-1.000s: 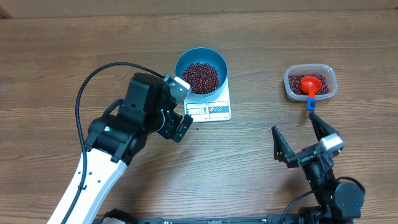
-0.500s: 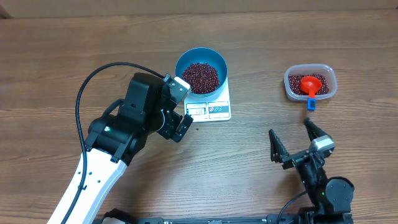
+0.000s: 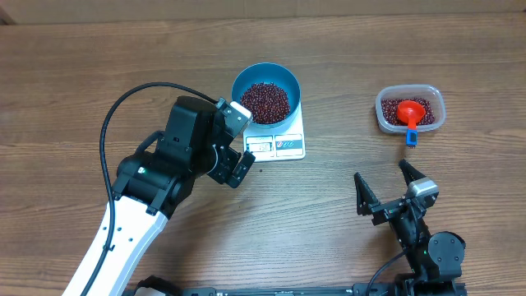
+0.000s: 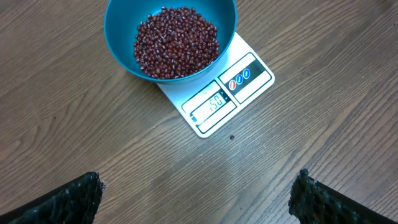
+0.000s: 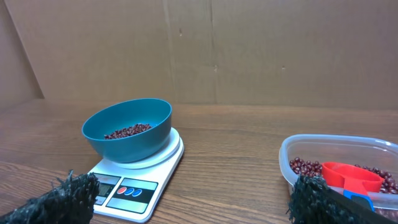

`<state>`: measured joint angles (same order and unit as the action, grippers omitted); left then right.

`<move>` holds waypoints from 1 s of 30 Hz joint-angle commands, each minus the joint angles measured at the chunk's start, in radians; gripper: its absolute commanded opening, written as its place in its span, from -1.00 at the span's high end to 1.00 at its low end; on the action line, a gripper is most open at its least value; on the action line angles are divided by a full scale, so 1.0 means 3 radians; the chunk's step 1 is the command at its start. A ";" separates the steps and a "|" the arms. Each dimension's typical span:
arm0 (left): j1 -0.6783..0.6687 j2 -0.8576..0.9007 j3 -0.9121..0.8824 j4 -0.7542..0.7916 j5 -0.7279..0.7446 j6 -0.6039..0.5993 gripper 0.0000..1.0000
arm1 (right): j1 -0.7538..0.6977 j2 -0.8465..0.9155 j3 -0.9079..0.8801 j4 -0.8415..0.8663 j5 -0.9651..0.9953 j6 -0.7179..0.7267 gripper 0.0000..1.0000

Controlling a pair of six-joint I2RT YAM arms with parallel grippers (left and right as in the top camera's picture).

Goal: Scoop item into bowl and weigh 150g on scale

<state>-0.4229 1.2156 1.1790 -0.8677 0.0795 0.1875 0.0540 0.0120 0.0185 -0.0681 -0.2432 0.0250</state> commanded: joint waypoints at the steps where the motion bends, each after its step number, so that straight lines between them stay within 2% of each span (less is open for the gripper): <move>1: 0.0018 -0.0032 0.0076 0.0014 0.0060 0.0050 -0.99 | -0.0017 -0.0033 -0.0036 0.0019 0.0047 -0.0011 -1.00; 30: 0.0018 -0.0032 0.0076 -0.0037 0.0045 0.0051 -0.99 | -0.0017 -0.0031 -0.0036 0.0019 0.0047 -0.0011 -1.00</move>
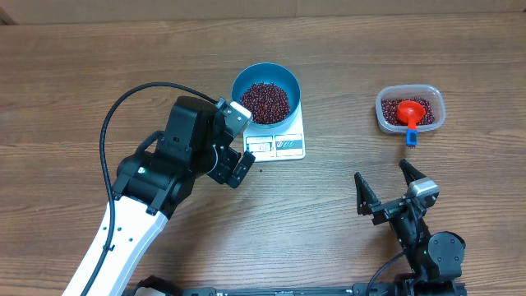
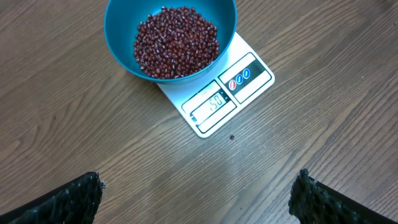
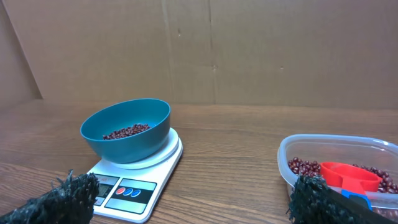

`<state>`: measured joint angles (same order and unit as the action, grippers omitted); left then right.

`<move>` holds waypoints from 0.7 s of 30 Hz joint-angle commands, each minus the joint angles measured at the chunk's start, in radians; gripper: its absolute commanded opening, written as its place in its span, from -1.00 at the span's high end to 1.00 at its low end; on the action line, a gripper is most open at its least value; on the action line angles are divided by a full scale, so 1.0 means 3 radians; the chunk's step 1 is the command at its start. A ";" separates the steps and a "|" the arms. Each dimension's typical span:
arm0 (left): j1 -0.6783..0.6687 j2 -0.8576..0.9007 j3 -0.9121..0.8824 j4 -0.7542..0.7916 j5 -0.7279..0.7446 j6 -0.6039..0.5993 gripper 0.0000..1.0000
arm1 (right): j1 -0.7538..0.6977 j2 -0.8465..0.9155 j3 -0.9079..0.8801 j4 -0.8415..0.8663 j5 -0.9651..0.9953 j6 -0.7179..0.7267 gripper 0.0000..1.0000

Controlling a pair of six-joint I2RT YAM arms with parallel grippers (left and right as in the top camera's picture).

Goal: Scoop item into bowl and weigh 150g on scale

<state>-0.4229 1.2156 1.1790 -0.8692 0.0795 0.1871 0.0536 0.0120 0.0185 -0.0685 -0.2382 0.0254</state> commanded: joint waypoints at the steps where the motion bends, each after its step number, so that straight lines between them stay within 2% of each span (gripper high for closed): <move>1: 0.0018 -0.0032 0.0076 -0.0094 0.0047 0.0051 -0.99 | -0.0015 -0.0031 -0.0036 0.0020 0.0031 -0.0013 -1.00; 7: 0.0018 -0.0104 0.0075 -0.0175 0.0047 0.0051 -0.99 | -0.0015 -0.0031 -0.0036 0.0020 0.0031 -0.0013 -1.00; 11: 0.0018 -0.0394 0.0042 -0.0179 0.0277 -0.0111 -0.99 | -0.0015 -0.0031 -0.0036 0.0020 0.0031 -0.0013 -1.00; 16: 0.0019 -0.1116 -0.0351 -0.0032 0.0299 -0.0474 -0.99 | -0.0015 -0.0031 -0.0036 0.0020 0.0031 -0.0013 -1.00; 19: 0.0019 -0.1705 -0.0847 0.0207 0.0299 -0.0526 -0.99 | -0.0015 -0.0031 -0.0036 0.0020 0.0031 -0.0013 -1.00; 21: 0.0019 -0.2232 -0.1329 0.0404 0.0286 -0.0707 -0.99 | -0.0015 -0.0031 -0.0036 0.0020 0.0031 -0.0013 -1.00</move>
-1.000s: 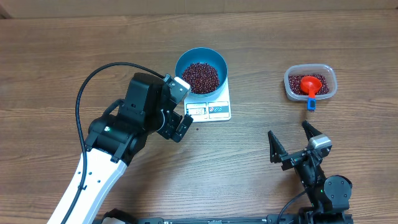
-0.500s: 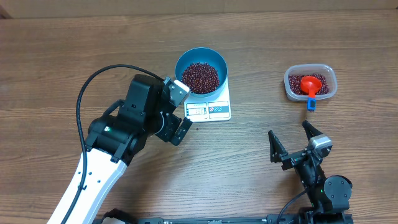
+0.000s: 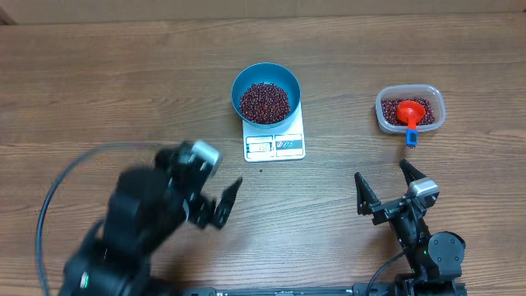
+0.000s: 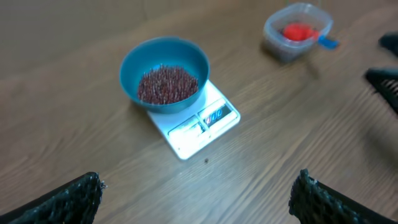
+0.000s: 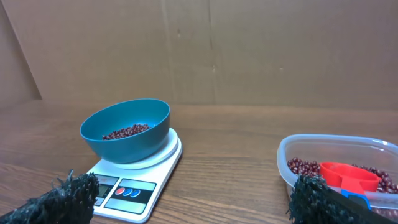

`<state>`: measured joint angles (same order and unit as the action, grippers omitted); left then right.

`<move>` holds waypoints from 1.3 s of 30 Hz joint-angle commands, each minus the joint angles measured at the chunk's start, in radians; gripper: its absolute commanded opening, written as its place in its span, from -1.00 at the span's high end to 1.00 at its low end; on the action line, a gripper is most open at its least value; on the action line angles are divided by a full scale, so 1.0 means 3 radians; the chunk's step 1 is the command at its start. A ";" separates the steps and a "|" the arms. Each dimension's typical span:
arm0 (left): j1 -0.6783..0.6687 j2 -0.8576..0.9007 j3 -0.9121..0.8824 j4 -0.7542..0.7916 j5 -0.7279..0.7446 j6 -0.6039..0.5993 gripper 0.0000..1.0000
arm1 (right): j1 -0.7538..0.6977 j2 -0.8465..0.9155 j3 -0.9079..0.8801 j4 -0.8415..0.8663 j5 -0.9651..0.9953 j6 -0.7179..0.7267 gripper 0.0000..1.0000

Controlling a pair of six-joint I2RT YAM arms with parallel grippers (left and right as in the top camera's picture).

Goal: Scoop item into bowl and weigh 150g on scale

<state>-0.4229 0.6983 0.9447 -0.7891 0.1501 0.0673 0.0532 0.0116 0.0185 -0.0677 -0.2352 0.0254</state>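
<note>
A blue bowl [image 3: 265,97] of dark red beans sits on the white scale [image 3: 275,145]; its display is too blurred to read. The bowl [image 4: 165,74] and scale [image 4: 202,121] show far ahead in the left wrist view. My left gripper [image 3: 215,204] is open and empty over bare table near the front left, blurred by motion. My right gripper [image 3: 386,186] rests open and empty at the front right, facing the bowl [image 5: 125,129]. A red scoop [image 3: 409,111] lies in the clear bean container [image 3: 409,108].
The bean container [image 5: 339,158] with the scoop [image 5: 348,175] stands close to the right gripper's right finger. A single stray bean [image 3: 260,171] lies on the wooden table just in front of the scale. A cardboard wall backs the table.
My left arm has drawn back from beside the scale toward the front left of the table, and its camera now sees the bowl from farther off. The right arm has not moved.
My left gripper hovered open just in front of the scale, whose display read 150 with the bowl of beans on it. It was the same a second later. Now the left arm stands withdrawn to the front left; the right gripper stayed open at rest throughout.
</note>
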 commanded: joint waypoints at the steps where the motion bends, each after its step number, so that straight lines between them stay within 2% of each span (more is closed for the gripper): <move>1: 0.0019 -0.0599 -0.0638 0.0172 0.0043 -0.0355 -0.99 | -0.0014 -0.0029 -0.0036 0.0018 0.0020 -0.0013 -1.00; 4: 0.0019 -0.1064 -0.1156 0.0390 -0.0028 -0.0664 -0.99 | -0.0014 -0.0029 -0.0036 0.0018 0.0020 -0.0013 -1.00; 8: 0.0025 -0.1633 -0.1933 0.0952 -0.0103 -0.0985 -0.99 | -0.0014 -0.0029 -0.0036 0.0018 0.0020 -0.0013 -1.00; 17: 0.0177 -0.2318 -0.3000 0.2106 -0.0165 -0.1303 -0.99 | -0.0014 -0.0029 -0.0036 0.0018 0.0020 -0.0013 -1.00; 20: 0.0225 -0.2318 -0.3120 0.2402 -0.0234 -0.1305 -0.99 | -0.0014 -0.0029 -0.0036 0.0018 0.0020 -0.0013 -1.00; 27: 0.0398 -0.2318 -0.3133 0.2655 -0.0413 -0.1386 -0.99 | -0.0014 -0.0029 -0.0036 0.0018 0.0020 -0.0013 -1.00; 34: 0.0516 -0.2318 -0.3133 0.2364 -0.0361 -0.1362 -0.99 | -0.0014 -0.0029 -0.0036 0.0018 0.0020 -0.0013 -1.00; 39: 0.0515 -0.2318 -0.3133 0.2379 -0.0350 -0.1260 -0.99 | -0.0014 -0.0029 -0.0036 0.0018 0.0020 -0.0013 -1.00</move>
